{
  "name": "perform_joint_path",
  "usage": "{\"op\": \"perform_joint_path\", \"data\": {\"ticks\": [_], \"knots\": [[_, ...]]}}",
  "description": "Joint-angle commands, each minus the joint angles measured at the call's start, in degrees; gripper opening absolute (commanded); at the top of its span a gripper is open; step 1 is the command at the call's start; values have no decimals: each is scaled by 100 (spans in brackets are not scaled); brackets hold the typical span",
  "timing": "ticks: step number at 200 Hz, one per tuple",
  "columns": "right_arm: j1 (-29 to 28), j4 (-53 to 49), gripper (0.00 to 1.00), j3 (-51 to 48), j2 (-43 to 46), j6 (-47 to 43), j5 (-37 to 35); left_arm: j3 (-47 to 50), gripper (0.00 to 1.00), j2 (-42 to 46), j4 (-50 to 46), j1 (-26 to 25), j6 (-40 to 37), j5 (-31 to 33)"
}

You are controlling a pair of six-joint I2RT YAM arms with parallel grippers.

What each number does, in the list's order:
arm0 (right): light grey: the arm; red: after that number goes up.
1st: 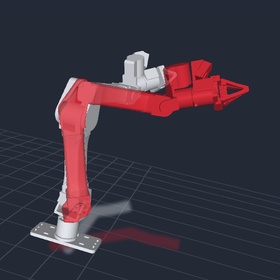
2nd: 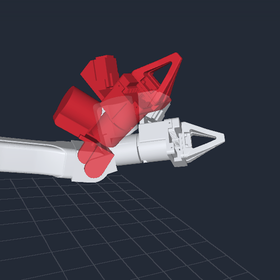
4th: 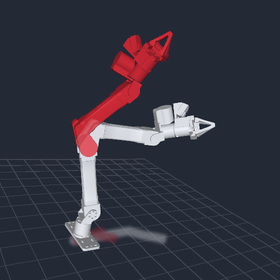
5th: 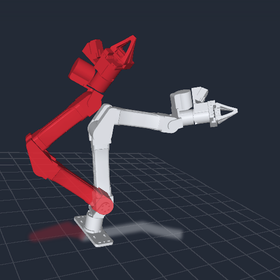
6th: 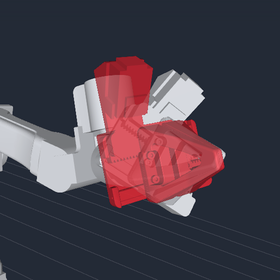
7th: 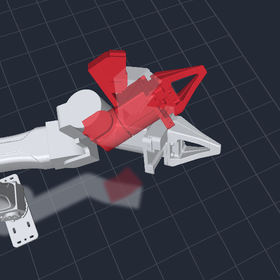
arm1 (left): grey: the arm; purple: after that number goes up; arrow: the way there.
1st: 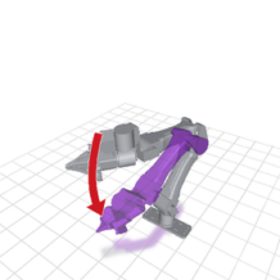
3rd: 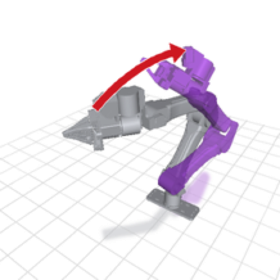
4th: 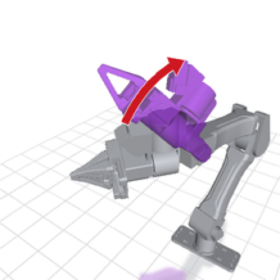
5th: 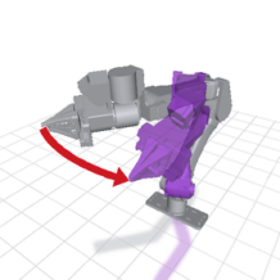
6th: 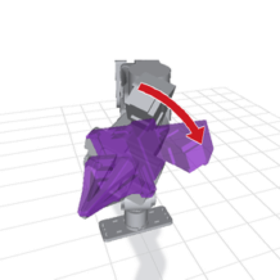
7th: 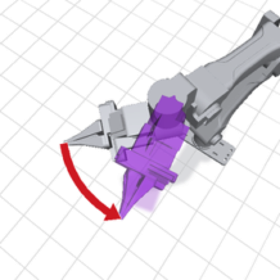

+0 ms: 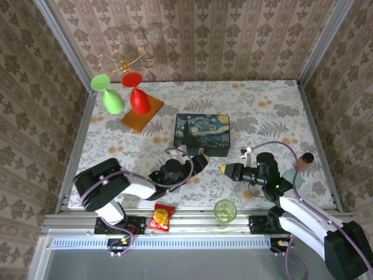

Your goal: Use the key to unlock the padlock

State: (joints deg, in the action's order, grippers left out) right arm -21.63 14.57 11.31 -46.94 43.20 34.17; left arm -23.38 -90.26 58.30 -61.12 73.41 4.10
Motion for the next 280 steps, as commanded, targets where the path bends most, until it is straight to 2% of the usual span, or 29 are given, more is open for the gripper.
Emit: {"op": "perform_joint_path", "data": {"ticks": [1,13,31,56,71,102,128,190,212,234,259,280], "knots": [[18,560,0,214,-126,1,362,5,62,760,-1110,-160,-616,453],[5,913,0,198,-201,156,454,-81,58,1105,-1414,-230,-954,479],[8,1498,0,162,-263,435,584,-115,49,1315,-1205,-265,-1201,238],[-37,2081,0,209,-341,739,721,-77,46,1235,-499,-324,-1242,-54],[-67,2286,0,264,-411,834,764,-130,45,1204,-389,-412,-1353,-99],[-197,2399,0,363,-582,846,761,-97,38,1114,318,-480,-1545,-228],[-260,2803,0,311,-734,1013,760,-202,38,1008,211,-466,-1460,-346],[-535,2894,0,280,-870,896,706,-53,32,698,982,-431,-1286,-194],[-535,2859,0,265,-827,873,672,-63,21,770,913,-392,-1286,-219],[-538,2806,0,267,-825,836,635,-44,18,750,952,-383,-1268,-232],[-536,2865,0,264,-874,847,635,-24,17,725,936,-383,-1236,-147],[-535,2934,0,231,-931,872,627,127,27,671,1209,-320,-1130,20]]}}
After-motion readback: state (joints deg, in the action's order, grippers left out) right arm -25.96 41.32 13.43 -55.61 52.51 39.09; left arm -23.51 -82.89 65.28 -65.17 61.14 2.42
